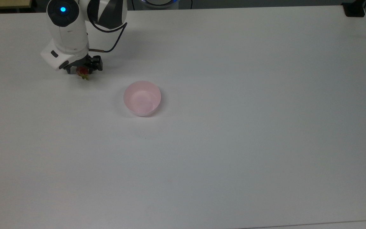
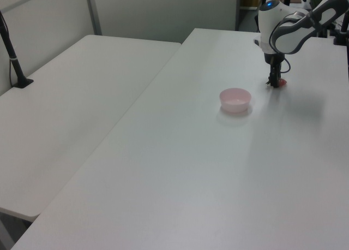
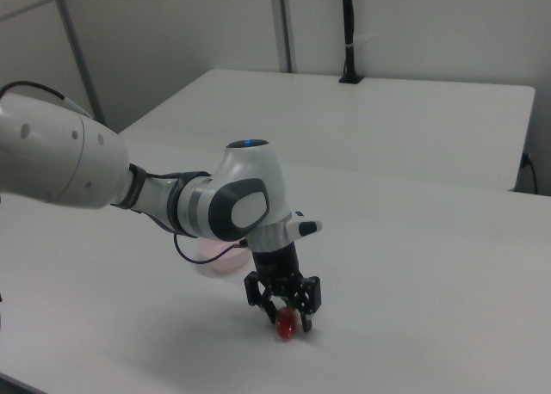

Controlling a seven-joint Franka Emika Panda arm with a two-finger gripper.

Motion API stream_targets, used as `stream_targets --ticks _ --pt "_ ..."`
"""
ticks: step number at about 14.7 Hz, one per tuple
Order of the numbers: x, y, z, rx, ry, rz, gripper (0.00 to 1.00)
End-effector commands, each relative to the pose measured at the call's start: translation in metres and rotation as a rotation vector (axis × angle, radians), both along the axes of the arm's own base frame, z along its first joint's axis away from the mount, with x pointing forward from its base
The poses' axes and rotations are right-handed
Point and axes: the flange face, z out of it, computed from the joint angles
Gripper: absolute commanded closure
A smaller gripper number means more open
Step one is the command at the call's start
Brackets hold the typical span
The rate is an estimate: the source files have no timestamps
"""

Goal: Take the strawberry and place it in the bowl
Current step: 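Close the gripper on the strawberry and lift it, then carry the strawberry over the pink bowl and lower it inside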

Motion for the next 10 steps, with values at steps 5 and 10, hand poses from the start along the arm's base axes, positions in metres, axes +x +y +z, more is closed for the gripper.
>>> stream_targets --ticks 5,10 --pt "0.005 0.01 0.029 0.055 -0.032 -0.067 0.62" --pt "0.037 0.064 0.106 0.152 -0.053 -0.071 0.62"
